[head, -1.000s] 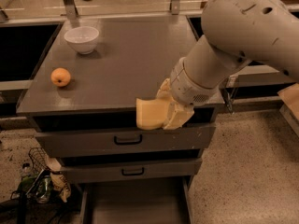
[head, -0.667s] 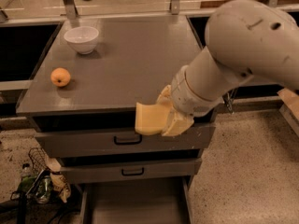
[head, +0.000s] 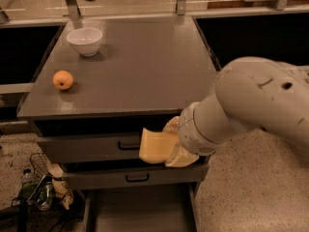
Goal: Place sponge into bottom drawer
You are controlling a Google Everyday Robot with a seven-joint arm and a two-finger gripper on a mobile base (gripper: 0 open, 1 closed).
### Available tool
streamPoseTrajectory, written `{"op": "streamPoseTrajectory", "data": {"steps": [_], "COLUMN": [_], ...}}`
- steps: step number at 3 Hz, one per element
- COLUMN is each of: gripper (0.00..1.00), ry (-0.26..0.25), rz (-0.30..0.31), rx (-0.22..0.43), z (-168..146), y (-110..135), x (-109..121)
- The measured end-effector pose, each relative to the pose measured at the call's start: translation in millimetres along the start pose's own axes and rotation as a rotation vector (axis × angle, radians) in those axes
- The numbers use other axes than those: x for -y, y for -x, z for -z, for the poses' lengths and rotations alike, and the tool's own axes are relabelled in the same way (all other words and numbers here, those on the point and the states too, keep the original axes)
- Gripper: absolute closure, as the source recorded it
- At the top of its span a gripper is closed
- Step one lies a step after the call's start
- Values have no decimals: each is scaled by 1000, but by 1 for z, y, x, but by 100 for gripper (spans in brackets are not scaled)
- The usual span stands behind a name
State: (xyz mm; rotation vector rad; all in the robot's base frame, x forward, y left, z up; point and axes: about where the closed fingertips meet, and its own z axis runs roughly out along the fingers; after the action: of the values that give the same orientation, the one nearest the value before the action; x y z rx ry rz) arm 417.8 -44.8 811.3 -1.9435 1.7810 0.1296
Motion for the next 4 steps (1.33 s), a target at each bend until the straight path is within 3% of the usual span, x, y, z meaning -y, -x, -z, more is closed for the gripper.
{"op": "streamPoseTrajectory", "data": {"steps": [2, 3, 4], "gripper": [100, 100, 100], "ry": [62, 131, 131], "rz": [-35, -57, -57], "rx": [-5, -22, -22], "z": [-39, -64, -64], "y": [-18, -28, -28], "x": [-34, -48, -48]}}
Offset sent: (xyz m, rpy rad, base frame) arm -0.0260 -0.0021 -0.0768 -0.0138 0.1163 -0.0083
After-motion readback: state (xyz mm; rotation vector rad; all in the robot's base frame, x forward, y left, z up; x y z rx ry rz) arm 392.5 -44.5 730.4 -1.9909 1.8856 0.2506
